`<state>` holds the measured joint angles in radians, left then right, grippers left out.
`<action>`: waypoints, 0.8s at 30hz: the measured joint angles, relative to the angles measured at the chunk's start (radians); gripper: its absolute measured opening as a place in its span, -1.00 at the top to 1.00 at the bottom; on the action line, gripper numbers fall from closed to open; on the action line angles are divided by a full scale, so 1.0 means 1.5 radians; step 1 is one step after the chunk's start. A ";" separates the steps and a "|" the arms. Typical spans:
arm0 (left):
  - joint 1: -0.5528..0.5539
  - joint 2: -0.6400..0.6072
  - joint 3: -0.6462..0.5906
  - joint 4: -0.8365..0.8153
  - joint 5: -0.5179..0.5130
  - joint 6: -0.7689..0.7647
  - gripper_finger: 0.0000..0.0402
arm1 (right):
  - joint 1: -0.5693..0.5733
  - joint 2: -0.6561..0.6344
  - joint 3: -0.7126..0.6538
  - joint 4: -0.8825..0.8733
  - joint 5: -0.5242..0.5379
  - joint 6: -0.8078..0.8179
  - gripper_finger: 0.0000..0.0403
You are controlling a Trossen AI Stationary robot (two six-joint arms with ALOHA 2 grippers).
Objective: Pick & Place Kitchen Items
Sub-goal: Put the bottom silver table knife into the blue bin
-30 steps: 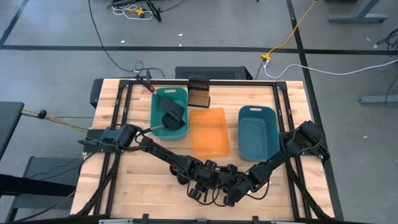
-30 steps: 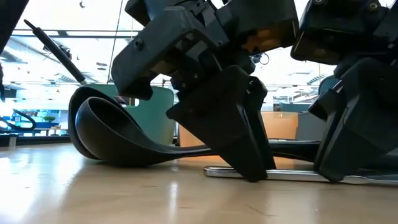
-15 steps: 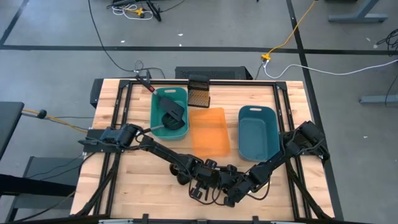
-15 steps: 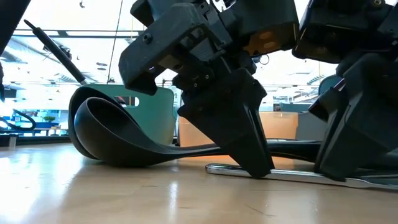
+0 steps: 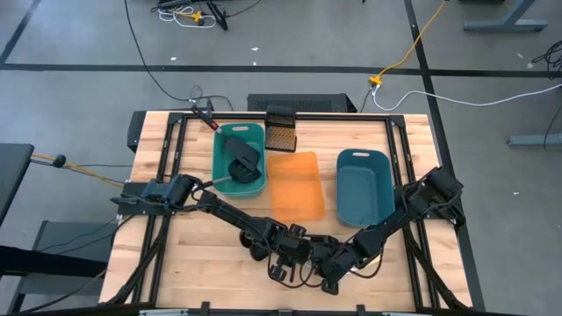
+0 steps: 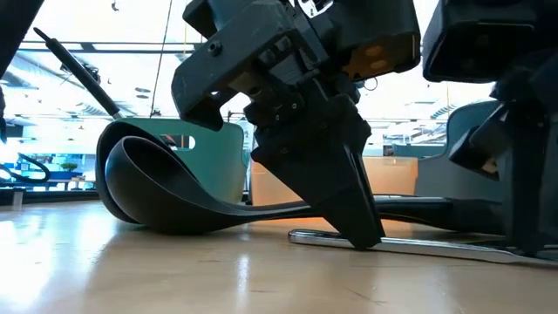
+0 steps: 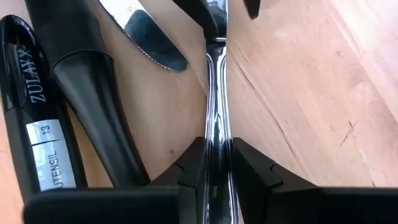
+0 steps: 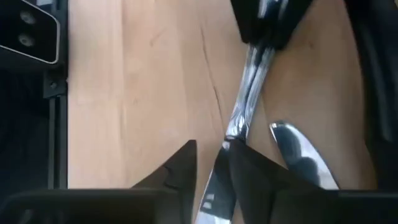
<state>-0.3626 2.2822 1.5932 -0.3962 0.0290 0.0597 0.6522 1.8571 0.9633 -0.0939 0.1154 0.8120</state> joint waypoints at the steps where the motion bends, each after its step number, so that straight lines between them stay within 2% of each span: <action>1: 0.000 0.000 0.000 0.000 0.000 -0.001 0.68 | 0.001 0.000 0.000 -0.007 0.000 0.008 0.38; 5: 0.000 0.000 0.000 -0.004 0.000 -0.017 0.68 | 0.001 -0.001 0.001 -0.013 -0.009 0.026 0.19; 8: 0.001 0.000 0.000 -0.008 0.008 -0.026 0.68 | 0.002 -0.001 0.001 -0.011 -0.018 0.029 0.13; 14: 0.003 0.000 0.000 -0.009 0.019 -0.032 0.68 | 0.014 -0.001 0.001 -0.016 -0.025 0.047 0.12; 24: 0.035 0.001 -0.001 -0.002 0.145 -0.036 0.71 | 0.015 -0.001 0.000 -0.016 -0.037 0.042 0.19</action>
<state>-0.3099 2.2837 1.5917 -0.3996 0.2463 0.0062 0.6746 1.8557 0.9638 -0.1183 0.0598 0.8745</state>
